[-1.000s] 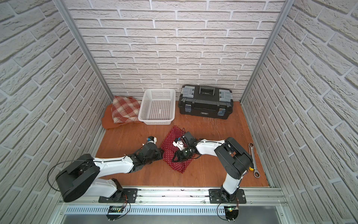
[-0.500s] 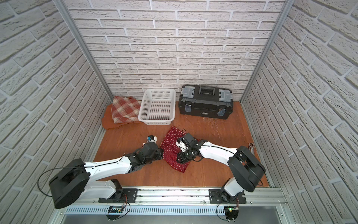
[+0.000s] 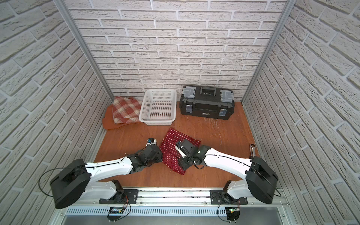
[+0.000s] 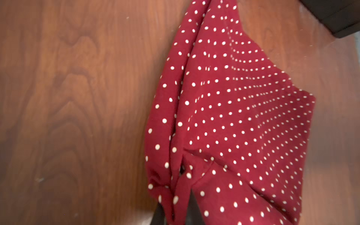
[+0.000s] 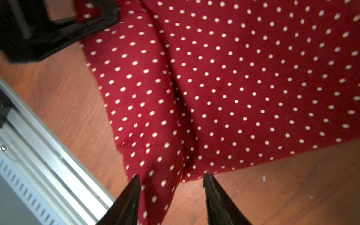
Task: Roll up the skirts
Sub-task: Roll the skirt at the center of the board.
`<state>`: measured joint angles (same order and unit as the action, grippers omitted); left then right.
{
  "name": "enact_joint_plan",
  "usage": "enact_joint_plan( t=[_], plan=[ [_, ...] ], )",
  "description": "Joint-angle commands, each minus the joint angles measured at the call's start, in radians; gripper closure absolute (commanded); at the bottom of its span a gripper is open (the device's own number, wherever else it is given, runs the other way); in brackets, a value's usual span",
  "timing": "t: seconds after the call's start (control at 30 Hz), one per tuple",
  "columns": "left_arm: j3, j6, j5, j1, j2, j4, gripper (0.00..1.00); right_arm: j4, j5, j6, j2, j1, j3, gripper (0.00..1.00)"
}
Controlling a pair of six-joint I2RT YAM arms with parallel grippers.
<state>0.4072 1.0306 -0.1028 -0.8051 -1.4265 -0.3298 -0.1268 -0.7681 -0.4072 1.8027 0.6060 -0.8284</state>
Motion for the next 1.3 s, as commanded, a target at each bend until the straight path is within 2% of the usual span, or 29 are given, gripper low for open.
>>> enact_joint_plan(
  t=[0.0, 0.17, 0.37, 0.43, 0.5, 0.6, 0.73, 0.97, 1.17, 1.27],
  plan=[
    [-0.001, -0.027, 0.010, 0.001, -0.020, -0.077, 1.00, -0.077, 0.176, 0.016, 0.017, -0.003, 0.024, 0.75],
    [0.015, -0.040, -0.029, -0.007, 0.056, 0.018, 1.00, -0.128, 0.249, 0.021, -0.058, 0.001, 0.040, 0.69],
    [0.068, -0.028, -0.120, -0.044, 0.153, 0.245, 1.00, -0.322, 0.504, 0.056, -0.243, 0.073, 0.023, 0.58],
    [0.078, -0.017, -0.126, -0.054, 0.154, 0.283, 1.00, -0.371, 0.555, 0.063, -0.288, 0.095, 0.012, 0.56],
    [0.088, 0.002, -0.143, -0.063, 0.143, 0.327, 1.00, -0.411, 0.604, 0.064, -0.332, 0.117, 0.002, 0.50],
    [0.085, 0.020, -0.149, -0.070, 0.127, 0.337, 1.00, -0.459, 0.710, 0.069, -0.420, 0.193, -0.015, 0.47],
    [0.098, 0.031, -0.151, -0.075, 0.142, 0.376, 1.00, -0.485, 0.924, 0.098, -0.495, 0.402, -0.029, 0.46],
    [0.107, 0.028, -0.147, -0.075, 0.134, 0.403, 1.00, -0.426, 1.228, 0.156, -0.405, 0.706, -0.046, 0.41],
    [0.107, 0.032, -0.125, -0.073, 0.113, 0.393, 1.00, -0.373, 1.428, 0.220, -0.229, 0.820, -0.091, 0.36],
    [0.107, 0.032, -0.116, -0.072, 0.106, 0.387, 1.00, -0.334, 1.506, 0.239, -0.158, 0.839, -0.103, 0.35]
  ],
)
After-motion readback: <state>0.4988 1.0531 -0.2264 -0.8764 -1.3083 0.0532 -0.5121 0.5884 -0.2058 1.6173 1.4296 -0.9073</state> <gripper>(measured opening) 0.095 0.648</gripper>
